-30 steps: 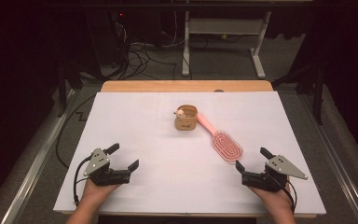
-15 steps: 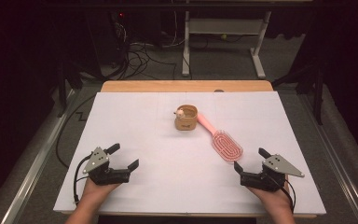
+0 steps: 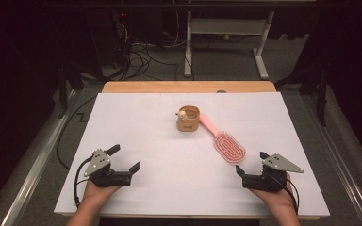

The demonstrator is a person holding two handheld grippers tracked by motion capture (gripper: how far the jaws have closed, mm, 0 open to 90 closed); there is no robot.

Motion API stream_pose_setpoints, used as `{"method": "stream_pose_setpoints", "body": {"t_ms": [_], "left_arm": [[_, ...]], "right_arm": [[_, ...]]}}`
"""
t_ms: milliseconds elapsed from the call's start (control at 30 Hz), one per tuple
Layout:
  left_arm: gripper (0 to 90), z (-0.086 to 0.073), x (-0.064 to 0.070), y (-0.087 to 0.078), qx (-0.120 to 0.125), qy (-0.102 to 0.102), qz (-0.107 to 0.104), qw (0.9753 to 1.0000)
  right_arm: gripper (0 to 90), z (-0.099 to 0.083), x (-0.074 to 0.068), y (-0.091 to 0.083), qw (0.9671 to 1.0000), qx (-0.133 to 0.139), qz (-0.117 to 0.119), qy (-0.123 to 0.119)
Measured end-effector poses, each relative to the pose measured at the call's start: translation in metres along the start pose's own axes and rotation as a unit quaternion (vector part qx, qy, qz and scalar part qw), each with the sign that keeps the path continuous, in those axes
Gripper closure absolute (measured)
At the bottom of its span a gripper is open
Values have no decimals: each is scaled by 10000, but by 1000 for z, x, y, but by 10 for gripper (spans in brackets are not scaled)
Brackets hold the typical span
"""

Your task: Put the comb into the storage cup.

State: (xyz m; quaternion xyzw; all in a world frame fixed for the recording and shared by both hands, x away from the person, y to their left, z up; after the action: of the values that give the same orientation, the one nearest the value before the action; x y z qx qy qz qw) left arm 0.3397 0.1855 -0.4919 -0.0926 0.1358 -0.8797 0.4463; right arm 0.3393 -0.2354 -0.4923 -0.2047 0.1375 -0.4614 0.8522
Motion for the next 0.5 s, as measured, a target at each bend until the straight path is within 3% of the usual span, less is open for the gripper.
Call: {"method": "stream_pose_setpoints", "body": {"t_ms": [300,500], "left_arm": [[0,-1,3,1,-25,-43,-75,10000],[0,-1,2,1,-11,-42,-46,10000]], "right_arm": [[5,-9,3,3,9990,-412,114,151],[5,-13,3,4,9977,-649,161,120]]}}
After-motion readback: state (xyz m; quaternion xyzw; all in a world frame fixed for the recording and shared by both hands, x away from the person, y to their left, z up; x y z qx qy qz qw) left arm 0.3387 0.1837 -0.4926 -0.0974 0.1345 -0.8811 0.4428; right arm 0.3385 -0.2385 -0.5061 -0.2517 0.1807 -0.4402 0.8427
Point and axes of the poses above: each handheld gripper's, and its own axes: y roughly forward along the jaws, z roughly out of its top, x roughly to its right, the point moved 7 cm from there along y, roughly forward along the jaws, and after that the axes turned 5 degrees about z, right-handed, at the moved point
